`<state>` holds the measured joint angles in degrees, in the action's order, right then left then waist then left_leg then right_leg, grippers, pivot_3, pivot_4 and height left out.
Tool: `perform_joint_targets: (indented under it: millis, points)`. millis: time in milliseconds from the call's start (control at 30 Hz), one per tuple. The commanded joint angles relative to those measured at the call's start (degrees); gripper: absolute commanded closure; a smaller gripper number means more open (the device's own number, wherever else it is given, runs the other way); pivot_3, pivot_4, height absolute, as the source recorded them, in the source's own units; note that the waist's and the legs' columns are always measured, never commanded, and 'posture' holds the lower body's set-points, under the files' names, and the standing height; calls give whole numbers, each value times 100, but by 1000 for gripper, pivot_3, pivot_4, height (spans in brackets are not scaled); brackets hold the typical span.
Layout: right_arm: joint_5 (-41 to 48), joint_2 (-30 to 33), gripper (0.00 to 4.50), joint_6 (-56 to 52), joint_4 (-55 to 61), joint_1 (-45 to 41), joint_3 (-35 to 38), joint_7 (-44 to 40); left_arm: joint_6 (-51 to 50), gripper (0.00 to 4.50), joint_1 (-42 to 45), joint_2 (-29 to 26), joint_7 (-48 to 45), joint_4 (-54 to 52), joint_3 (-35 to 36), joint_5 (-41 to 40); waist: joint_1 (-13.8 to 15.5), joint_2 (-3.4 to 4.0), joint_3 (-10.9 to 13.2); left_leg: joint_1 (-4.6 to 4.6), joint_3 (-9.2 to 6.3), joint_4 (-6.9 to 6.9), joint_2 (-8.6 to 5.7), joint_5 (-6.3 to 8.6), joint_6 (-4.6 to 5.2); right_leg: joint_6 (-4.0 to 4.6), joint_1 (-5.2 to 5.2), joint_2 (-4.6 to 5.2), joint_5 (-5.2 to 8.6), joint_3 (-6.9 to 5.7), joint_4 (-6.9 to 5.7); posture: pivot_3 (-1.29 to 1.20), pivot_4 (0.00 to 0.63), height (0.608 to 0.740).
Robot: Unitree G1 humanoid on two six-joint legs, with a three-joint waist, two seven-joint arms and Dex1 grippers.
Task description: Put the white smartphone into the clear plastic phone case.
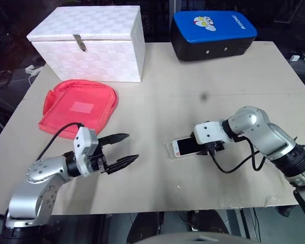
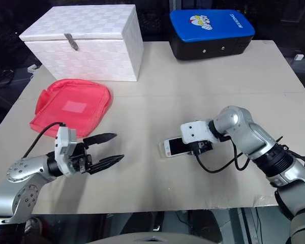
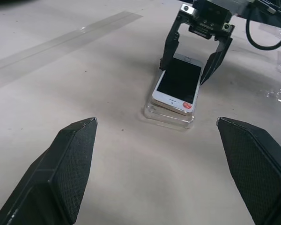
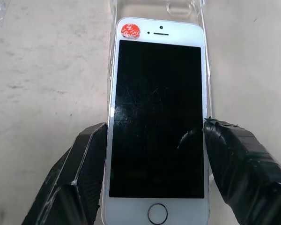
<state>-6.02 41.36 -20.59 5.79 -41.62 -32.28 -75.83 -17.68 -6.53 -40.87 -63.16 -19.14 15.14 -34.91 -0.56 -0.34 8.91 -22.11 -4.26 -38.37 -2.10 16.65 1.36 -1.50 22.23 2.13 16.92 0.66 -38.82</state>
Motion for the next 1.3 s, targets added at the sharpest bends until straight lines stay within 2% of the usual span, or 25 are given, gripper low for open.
perform_joint_targets:
  millis: [33,400,767,800,867,1067,1133,1167,1200,1233,1300]
  points:
    - [-181,46,1764,-136,-33,4,-158,-191,130,320,18,28,67,-199,-3,6,2,0,0,0,0,0,0,0,0,0,0,0,0,0,0,0,150,740]
    - [-192,-118,1764,136,47,13,-34,9,225,320,22,32,81,-178,-185,43,-27,0,-1,2,0,1,0,0,0,0,0,0,0,1,-1,0,150,740]
    - [-257,-406,1764,1031,-623,-213,12,4,330,320,21,44,46,-163,-259,137,-73,-3,-2,15,1,2,0,-2,-3,2,-6,-4,-1,5,-8,0,150,740]
    - [-239,-421,714,1047,-643,-217,14,-43,342,320,16,45,47,-168,-269,152,-71,-2,-2,16,0,2,0,-2,-3,3,-6,-4,-2,5,-9,0,150,740]
    - [-237,-473,49,1056,-693,-216,63,-21,298,320,7,30,43,-177,-299,142,-55,1,0,12,1,2,0,-2,-3,3,-4,-4,-2,5,-9,0,150,740]
    - [-51,-417,49,615,-323,-86,619,297,234,320,-3,30,119,-203,-468,222,-24,2,1,2,0,4,0,-2,-5,3,4,-4,-2,5,-2,0,150,740]
    - [325,-358,49,-127,213,68,1042,353,46,320,45,32,208,-216,-577,211,-13,3,2,-2,0,4,0,-2,-5,3,9,-3,-2,5,-3,0,150,740]
    - [479,-334,267,-459,501,194,1259,446,14,847,70,35,199,-215,-634,210,-11,3,2,-14,0,3,0,-2,-5,3,19,-3,-2,5,-4,0,150,740]
    - [625,-301,544,-808,787,337,1447,506,-27,1009,85,31,185,-216,-686,201,1,3,1,-19,0,3,0,-2,-5,3,24,-3,-2,5,-5,0,150,740]
    - [782,-203,733,-1111,1134,564,1613,524,-104,1385,111,5,209,-192,-767,239,17,2,1,-32,-2,1,0,-3,-5,3,35,-2,-2,3,-6,0,150,740]
    - [1001,-79,1535,-1625,1743,1039,1836,662,-50,2190,202,-35,196,-64,-964,453,39,1,0,-47,-4,-1,0,-2,-4,3,45,-2,-2,-2,-3,0,150,740]
